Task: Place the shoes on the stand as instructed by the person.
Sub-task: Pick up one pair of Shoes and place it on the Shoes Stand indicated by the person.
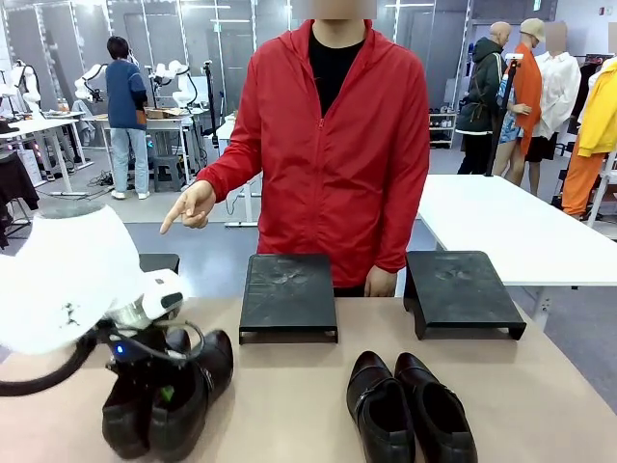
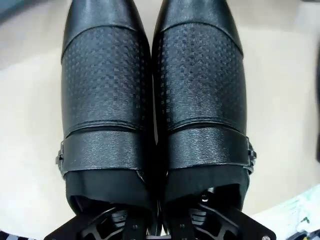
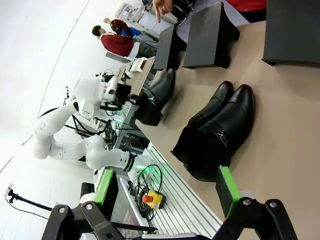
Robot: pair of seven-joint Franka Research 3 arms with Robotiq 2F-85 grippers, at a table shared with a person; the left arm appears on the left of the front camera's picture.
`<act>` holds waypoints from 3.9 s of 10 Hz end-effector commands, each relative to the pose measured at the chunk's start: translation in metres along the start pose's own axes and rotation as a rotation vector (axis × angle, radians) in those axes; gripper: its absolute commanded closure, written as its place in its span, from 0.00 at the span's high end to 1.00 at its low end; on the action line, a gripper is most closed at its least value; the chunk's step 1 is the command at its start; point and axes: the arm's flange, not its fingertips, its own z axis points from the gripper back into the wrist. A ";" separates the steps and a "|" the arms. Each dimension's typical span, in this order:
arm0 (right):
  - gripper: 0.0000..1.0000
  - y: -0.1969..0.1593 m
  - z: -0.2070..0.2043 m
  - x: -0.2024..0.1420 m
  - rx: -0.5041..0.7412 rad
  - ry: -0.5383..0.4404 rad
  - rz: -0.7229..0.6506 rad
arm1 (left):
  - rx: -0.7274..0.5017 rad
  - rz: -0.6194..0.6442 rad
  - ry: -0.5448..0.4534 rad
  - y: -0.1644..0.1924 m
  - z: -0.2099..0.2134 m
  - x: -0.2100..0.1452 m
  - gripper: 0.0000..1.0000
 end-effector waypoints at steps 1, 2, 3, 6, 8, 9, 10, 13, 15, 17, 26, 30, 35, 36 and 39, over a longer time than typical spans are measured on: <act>1.00 0.000 0.001 0.001 0.008 -0.007 0.015 | 0.022 0.006 -0.115 0.035 0.063 -0.017 0.00; 1.00 0.000 0.001 0.001 0.008 -0.007 0.015 | 0.010 -0.022 -0.124 0.047 0.081 -0.009 0.03; 1.00 0.000 0.001 0.001 0.008 -0.007 0.015 | 0.045 -0.019 -0.131 0.060 0.092 -0.001 0.03; 1.00 0.000 0.001 0.001 0.008 -0.007 0.015 | 0.083 0.019 -0.172 0.093 0.111 0.011 0.03; 1.00 0.000 0.001 0.001 0.008 -0.007 0.015 | 0.097 -0.075 -0.258 0.101 0.118 0.010 0.03; 1.00 0.000 0.001 0.001 0.008 -0.007 0.015 | 0.082 0.029 -0.155 0.100 0.106 0.008 0.03; 1.00 0.000 0.001 0.001 0.008 -0.007 0.015 | 0.082 0.029 -0.155 0.100 0.106 0.008 0.03; 1.00 0.000 0.001 0.001 0.008 -0.007 0.015 | 0.090 0.009 -0.148 0.103 0.099 0.007 0.10; 1.00 0.000 0.001 0.001 0.008 -0.007 0.015 | 0.087 -0.035 -0.285 0.121 0.119 0.025 0.10; 1.00 0.000 0.001 0.001 0.008 -0.007 0.015 | 0.132 -0.026 -0.315 0.137 0.135 0.063 0.10; 1.00 0.000 0.001 0.001 0.008 -0.007 0.015 | 0.168 0.038 -0.382 0.170 0.064 0.161 0.10; 1.00 0.000 0.001 0.001 0.008 -0.007 0.015 | 0.194 0.014 -0.396 0.176 0.040 0.179 0.10; 1.00 0.000 0.001 0.001 0.008 -0.007 0.015 | 0.193 0.070 -0.386 0.185 0.018 0.196 0.10; 1.00 0.000 0.001 0.001 0.008 -0.007 0.015 | 0.177 0.048 -0.401 0.186 0.015 0.197 0.10; 1.00 0.000 0.001 0.001 0.008 -0.007 0.015 | 0.183 0.068 -0.408 0.186 0.005 0.198 0.10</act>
